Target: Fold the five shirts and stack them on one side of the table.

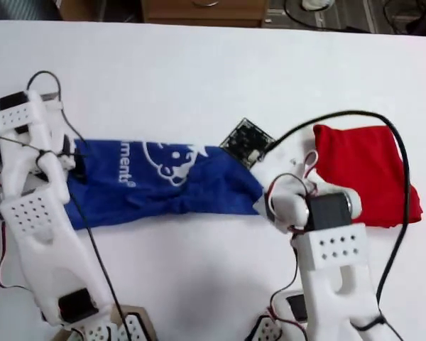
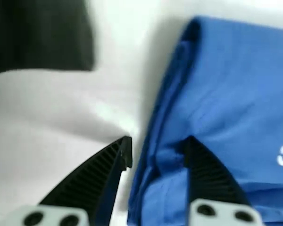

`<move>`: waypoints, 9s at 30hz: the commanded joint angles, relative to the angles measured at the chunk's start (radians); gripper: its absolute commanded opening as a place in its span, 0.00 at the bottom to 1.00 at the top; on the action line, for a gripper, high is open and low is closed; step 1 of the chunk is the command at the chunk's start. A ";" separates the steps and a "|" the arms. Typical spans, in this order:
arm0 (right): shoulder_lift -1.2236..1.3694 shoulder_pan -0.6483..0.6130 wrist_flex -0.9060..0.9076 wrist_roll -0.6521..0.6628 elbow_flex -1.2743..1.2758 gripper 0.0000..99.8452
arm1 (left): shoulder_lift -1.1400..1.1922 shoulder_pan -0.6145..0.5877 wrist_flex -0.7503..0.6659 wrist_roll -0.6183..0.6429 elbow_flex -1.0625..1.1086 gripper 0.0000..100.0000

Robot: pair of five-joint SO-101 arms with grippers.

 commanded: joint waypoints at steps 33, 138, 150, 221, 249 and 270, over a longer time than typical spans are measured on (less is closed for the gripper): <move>-0.127 0.232 -0.846 -0.178 0.744 0.05 | -0.706 0.328 0.040 0.126 0.357 0.03; -0.127 0.450 -0.972 -0.440 0.799 0.05 | -0.428 1.033 -0.245 0.075 0.096 0.26; -0.127 0.449 -0.972 -0.440 0.799 0.05 | -0.526 0.571 -0.040 0.081 -0.143 0.26; 1.219 -0.194 0.237 -0.253 -1.097 0.17 | -0.519 -0.087 -0.118 0.078 0.205 0.26; 1.362 -0.183 0.239 -0.149 -1.277 0.02 | -0.519 -0.086 -0.120 0.077 0.205 0.26; 0.937 -0.174 0.280 -0.140 -0.752 0.02 | -0.519 -0.087 -0.127 0.072 0.202 0.26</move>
